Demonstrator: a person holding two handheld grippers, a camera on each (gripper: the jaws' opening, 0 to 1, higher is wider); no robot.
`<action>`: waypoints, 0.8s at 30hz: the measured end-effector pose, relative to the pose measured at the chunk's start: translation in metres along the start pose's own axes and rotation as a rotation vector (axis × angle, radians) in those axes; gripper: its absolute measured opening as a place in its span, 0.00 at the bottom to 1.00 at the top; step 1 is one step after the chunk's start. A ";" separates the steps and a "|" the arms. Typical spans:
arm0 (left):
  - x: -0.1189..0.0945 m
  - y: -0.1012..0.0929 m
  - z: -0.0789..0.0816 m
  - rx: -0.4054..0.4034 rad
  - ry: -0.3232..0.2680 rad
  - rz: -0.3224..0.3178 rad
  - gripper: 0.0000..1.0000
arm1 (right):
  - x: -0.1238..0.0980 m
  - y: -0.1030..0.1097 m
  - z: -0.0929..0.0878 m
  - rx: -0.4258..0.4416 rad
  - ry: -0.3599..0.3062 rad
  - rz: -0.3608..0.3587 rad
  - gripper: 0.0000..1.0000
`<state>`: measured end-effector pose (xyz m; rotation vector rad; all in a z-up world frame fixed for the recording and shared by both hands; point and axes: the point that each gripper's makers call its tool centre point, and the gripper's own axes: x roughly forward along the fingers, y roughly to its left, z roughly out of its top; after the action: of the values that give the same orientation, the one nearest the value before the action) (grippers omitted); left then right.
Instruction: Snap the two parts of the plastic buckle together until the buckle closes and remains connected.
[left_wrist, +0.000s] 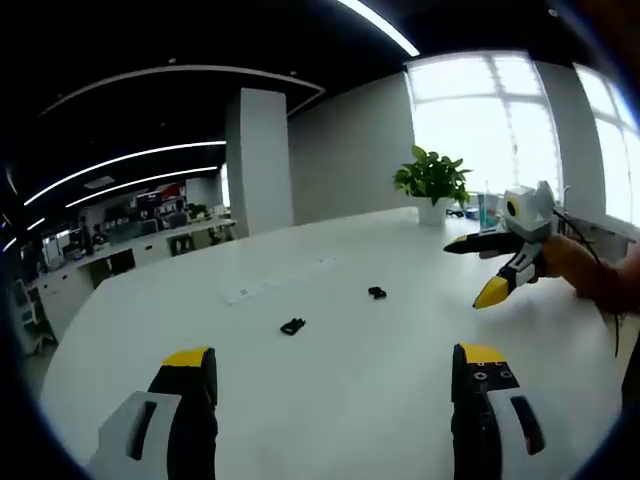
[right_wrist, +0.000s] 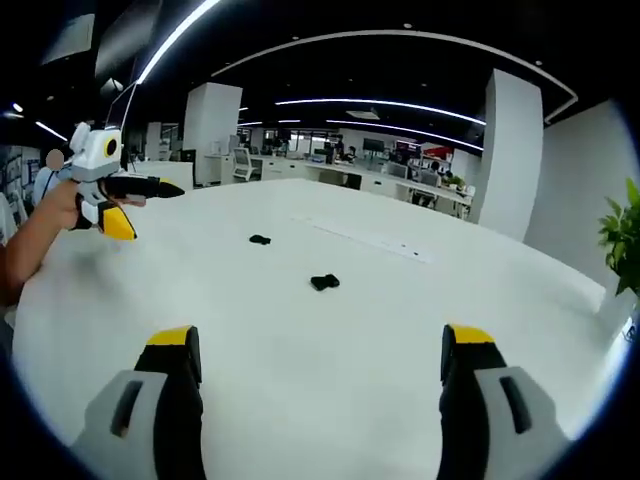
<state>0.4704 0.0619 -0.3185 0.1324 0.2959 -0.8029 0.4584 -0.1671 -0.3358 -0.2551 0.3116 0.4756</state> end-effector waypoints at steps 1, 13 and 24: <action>0.000 0.001 -0.001 -0.001 0.002 0.001 0.99 | 0.000 0.000 0.000 0.000 -0.003 0.003 1.00; 0.000 0.013 -0.006 -0.046 0.004 0.012 0.99 | 0.007 -0.002 -0.010 0.005 0.033 0.007 1.00; 0.002 0.010 -0.008 -0.027 0.022 -0.003 0.99 | 0.008 -0.003 -0.009 0.000 0.025 0.000 1.00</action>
<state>0.4773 0.0689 -0.3269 0.1154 0.3273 -0.8006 0.4640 -0.1691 -0.3462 -0.2614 0.3360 0.4725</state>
